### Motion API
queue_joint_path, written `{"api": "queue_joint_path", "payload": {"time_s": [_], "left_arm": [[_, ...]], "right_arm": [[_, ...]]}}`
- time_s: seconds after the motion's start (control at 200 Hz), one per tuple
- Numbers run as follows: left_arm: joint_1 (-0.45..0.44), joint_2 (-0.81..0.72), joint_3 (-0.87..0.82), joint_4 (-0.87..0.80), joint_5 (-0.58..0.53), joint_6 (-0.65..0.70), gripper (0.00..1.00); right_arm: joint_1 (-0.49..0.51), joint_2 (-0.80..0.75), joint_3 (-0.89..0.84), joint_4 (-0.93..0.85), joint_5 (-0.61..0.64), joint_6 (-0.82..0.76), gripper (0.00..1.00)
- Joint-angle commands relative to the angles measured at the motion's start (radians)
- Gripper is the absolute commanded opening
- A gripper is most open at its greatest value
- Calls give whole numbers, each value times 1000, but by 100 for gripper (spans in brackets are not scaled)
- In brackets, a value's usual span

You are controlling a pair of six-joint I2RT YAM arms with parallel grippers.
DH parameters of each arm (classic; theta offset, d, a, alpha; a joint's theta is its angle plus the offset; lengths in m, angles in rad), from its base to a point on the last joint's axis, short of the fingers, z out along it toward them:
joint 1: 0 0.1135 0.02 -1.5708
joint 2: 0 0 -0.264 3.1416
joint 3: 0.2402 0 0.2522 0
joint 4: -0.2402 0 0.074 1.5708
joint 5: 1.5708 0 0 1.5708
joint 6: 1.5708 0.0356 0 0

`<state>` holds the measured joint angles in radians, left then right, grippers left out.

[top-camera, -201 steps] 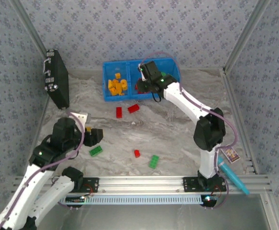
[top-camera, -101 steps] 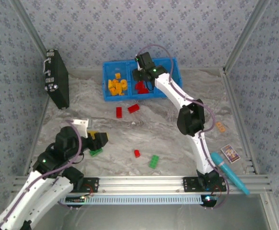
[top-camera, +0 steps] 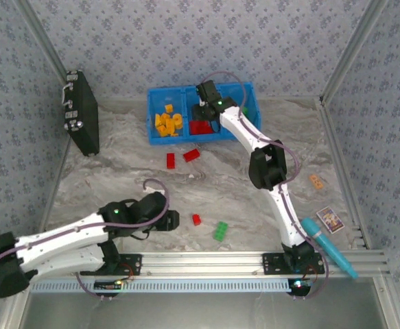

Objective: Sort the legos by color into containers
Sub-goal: Place the lego in the container, then pick up the lego from the middle-left of the table.

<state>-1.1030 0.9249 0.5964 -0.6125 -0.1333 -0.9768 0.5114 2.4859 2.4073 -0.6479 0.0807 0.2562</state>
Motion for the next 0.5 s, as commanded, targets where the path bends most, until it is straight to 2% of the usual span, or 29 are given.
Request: {"api": "queue_joint_path", "payload": {"time_s": [0.0,0.28,0.495], "left_arm": [[-52,79,56,71,-70,-97,62],[-83,270,130,192,-60,-156,62],[-92,400,173,213,-12,-209,62]], "right_arm": [[-10,10,12,0,-23,17,50],[-21,-90,-109,42,-47,-27,52],[-37,-270,-332,140,-57,-75,53]]}}
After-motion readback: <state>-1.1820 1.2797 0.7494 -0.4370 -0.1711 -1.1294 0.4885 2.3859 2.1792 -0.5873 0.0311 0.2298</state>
